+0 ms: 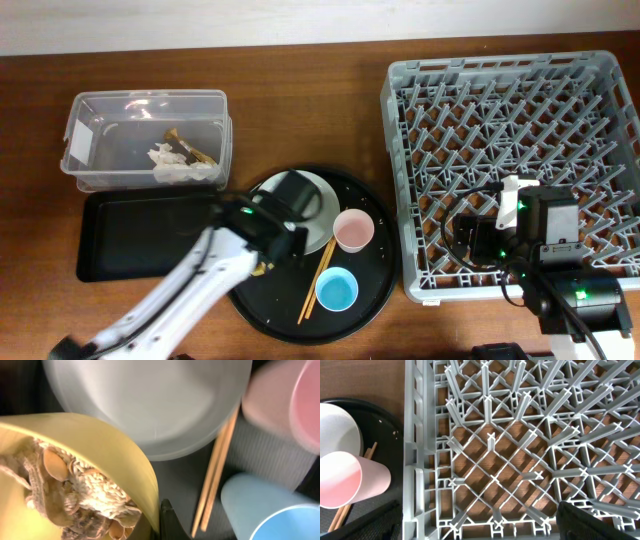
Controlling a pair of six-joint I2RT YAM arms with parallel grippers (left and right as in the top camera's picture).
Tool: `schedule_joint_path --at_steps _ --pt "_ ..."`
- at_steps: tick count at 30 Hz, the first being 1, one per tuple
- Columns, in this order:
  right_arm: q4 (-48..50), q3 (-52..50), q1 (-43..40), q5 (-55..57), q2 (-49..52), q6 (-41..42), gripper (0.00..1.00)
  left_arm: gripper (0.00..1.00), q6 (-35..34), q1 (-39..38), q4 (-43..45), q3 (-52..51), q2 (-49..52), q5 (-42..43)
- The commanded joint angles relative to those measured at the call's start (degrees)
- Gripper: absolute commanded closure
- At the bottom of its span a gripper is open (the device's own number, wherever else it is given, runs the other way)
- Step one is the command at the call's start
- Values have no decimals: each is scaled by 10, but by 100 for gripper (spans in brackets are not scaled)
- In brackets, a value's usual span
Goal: Sort waste into correct bins and load items into the dishwasher rack
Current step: 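Reach the left gripper to the yellow bowl and grasp its rim, then tip the yellow bowl over the black tray to dump food scraps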
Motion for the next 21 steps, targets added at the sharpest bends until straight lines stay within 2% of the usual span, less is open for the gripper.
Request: schedule_joint_path --at_steps 1,2,4,6,7,10,14,21 --pt "0 10 -4 -2 0 2 1 100 56 106 -3 29 -41 -13" --pt "0 10 -4 -2 0 2 1 100 67 136 -3 29 -41 -3" --pt "0 10 -4 -2 0 2 1 100 123 228 4 29 -40 67" --pt "0 10 -4 -2 0 2 1 100 199 325 19 27 -35 183" --pt "0 10 -4 -2 0 2 1 100 223 352 21 25 -32 214" --pt "0 10 -4 -2 0 2 1 100 320 462 36 5 -11 384" --pt "-1 10 -4 -2 0 2 1 100 444 583 31 -18 85 588" --pt "-2 10 -4 -2 0 2 1 100 476 687 -5 -20 220 773"
